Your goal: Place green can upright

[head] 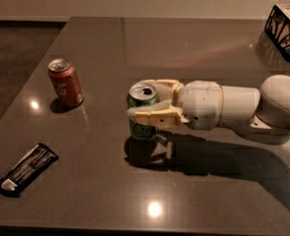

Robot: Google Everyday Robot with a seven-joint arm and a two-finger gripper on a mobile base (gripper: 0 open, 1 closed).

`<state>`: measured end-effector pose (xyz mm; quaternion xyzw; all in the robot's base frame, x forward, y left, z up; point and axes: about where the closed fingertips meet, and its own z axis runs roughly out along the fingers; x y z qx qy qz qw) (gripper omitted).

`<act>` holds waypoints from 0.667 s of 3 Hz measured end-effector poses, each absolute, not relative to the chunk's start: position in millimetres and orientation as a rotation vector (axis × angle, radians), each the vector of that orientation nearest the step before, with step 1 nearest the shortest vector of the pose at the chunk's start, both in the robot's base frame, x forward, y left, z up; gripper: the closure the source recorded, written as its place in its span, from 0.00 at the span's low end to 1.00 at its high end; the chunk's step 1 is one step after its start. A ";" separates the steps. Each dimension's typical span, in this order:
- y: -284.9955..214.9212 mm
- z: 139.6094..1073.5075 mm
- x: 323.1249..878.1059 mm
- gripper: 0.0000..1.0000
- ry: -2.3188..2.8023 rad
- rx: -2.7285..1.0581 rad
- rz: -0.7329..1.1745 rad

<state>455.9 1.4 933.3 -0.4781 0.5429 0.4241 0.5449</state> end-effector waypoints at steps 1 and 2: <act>4.5 927.2 461.3 0.35 1.298 -1.113 0.975; 5.5 921.9 463.6 0.12 1.311 -1.108 0.920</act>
Offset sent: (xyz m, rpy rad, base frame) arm 0.0124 -0.0007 -0.0199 -0.0467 -0.0510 -0.1303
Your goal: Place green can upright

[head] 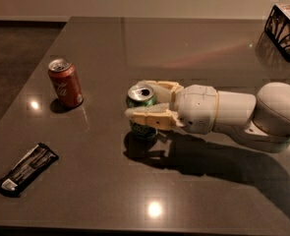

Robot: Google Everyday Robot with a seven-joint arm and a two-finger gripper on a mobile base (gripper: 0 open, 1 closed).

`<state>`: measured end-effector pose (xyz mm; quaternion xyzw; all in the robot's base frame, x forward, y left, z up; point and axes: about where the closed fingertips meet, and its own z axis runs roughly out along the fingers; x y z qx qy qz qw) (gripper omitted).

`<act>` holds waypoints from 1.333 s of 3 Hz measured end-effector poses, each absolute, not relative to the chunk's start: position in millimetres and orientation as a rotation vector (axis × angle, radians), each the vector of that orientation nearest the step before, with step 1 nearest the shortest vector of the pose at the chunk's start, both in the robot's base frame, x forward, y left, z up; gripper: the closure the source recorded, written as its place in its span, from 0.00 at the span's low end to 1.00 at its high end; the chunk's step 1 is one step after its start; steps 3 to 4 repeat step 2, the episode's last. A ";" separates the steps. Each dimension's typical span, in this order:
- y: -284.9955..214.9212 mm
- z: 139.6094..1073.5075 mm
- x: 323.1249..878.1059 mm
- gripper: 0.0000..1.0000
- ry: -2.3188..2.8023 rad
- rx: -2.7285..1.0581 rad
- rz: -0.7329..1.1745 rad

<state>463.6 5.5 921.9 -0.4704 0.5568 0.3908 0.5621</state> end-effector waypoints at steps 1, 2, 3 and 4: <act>7.4 922.8 463.2 0.00 1.309 -1.111 0.921; 7.4 922.8 463.1 0.00 1.309 -1.112 0.921; 7.4 922.8 463.1 0.00 1.309 -1.112 0.921; 7.4 922.8 463.1 0.00 1.309 -1.112 0.921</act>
Offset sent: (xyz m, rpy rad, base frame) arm -0.0003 0.0017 0.0007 -0.0010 -0.0014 0.0024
